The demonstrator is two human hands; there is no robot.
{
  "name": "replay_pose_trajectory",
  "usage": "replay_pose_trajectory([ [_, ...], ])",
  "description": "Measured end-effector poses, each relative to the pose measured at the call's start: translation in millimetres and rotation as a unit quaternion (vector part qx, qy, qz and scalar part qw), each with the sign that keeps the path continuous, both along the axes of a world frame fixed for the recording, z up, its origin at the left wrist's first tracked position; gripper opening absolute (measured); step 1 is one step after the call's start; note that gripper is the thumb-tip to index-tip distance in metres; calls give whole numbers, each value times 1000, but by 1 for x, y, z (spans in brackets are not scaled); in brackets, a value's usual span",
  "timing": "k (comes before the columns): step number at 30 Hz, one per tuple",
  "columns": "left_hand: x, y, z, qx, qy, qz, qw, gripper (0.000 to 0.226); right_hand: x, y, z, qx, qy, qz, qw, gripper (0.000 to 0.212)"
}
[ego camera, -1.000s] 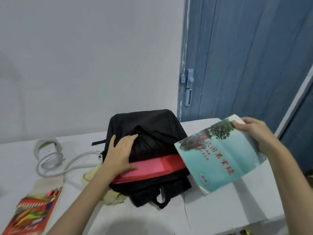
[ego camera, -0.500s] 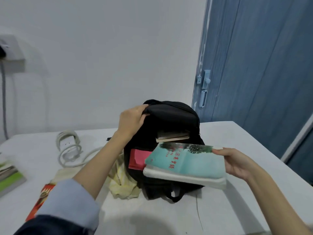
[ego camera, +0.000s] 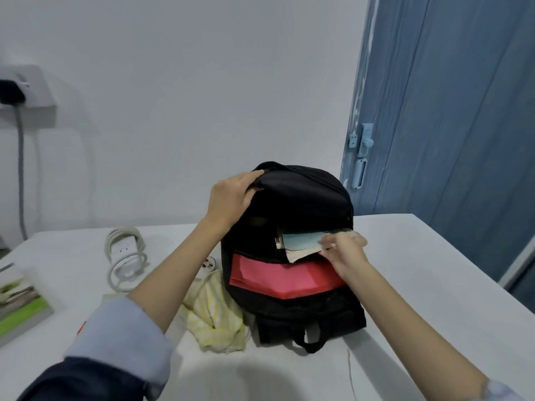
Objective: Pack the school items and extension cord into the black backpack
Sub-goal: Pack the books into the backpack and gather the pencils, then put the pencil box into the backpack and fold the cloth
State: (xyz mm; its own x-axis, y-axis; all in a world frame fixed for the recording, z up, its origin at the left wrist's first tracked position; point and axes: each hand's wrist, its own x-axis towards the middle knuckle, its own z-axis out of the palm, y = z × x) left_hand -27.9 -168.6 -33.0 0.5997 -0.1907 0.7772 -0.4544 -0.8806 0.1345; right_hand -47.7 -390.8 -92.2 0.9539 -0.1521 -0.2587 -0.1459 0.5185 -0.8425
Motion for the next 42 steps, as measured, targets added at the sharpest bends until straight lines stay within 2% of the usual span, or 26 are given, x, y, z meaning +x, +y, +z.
replay_pose_trajectory([
  [2,2,4,1,-4,14,-8,1000,48,8,5,-7,-75,-11,-14,997,53],
  [4,3,7,-3,-10,27,-17,999,43,12,5,-15,-192,-6,-46,980,62],
  [8,-6,2,-32,-49,48,-35,997,38,21,5,-32,-275,12,-71,959,61],
  [12,-25,-2,-67,-59,51,-45,996,39,34,17,-49,-414,81,-163,892,50],
  [15,-32,6,-77,-87,100,-53,990,41,37,12,-46,-417,88,-98,899,47],
  [18,-40,16,-80,-155,209,-73,963,50,37,-9,-34,-432,99,26,896,47],
  [20,-46,22,-80,-200,285,-101,932,50,24,-23,-15,-499,107,76,857,48],
  [21,-50,24,-79,-233,302,-118,917,42,16,-28,-5,-550,93,82,826,51],
  [24,-68,35,-69,-441,280,-133,842,6,-8,-28,18,-713,-31,107,692,71],
  [25,-71,44,-69,-487,259,-113,827,10,-15,-23,23,-733,-61,118,667,77],
  [27,-76,72,-79,-459,251,-27,852,16,-23,-10,27,-755,-106,101,640,74],
  [29,-84,95,-94,-363,313,48,876,15,-29,3,31,-765,-157,57,622,56],
  [32,-99,104,-116,-239,480,58,842,27,-33,19,38,-762,-210,58,610,42],
  [33,-104,107,-123,-217,505,46,834,30,-33,25,40,-766,-217,76,601,40],
  [35,-114,110,-126,-218,479,5,850,36,-30,33,42,-760,-233,110,596,35],
  [37,-121,120,-120,-289,384,28,877,37,-28,41,42,-741,-259,127,607,28],
  [38,-124,130,-114,-337,322,59,883,30,-28,44,42,-732,-270,131,612,25],
  [40,-131,157,-101,-406,215,116,881,16,-30,54,40,-716,-287,133,622,21],
  [42,-140,188,-90,-442,175,129,870,13,-36,69,39,-699,-308,137,630,21],
])
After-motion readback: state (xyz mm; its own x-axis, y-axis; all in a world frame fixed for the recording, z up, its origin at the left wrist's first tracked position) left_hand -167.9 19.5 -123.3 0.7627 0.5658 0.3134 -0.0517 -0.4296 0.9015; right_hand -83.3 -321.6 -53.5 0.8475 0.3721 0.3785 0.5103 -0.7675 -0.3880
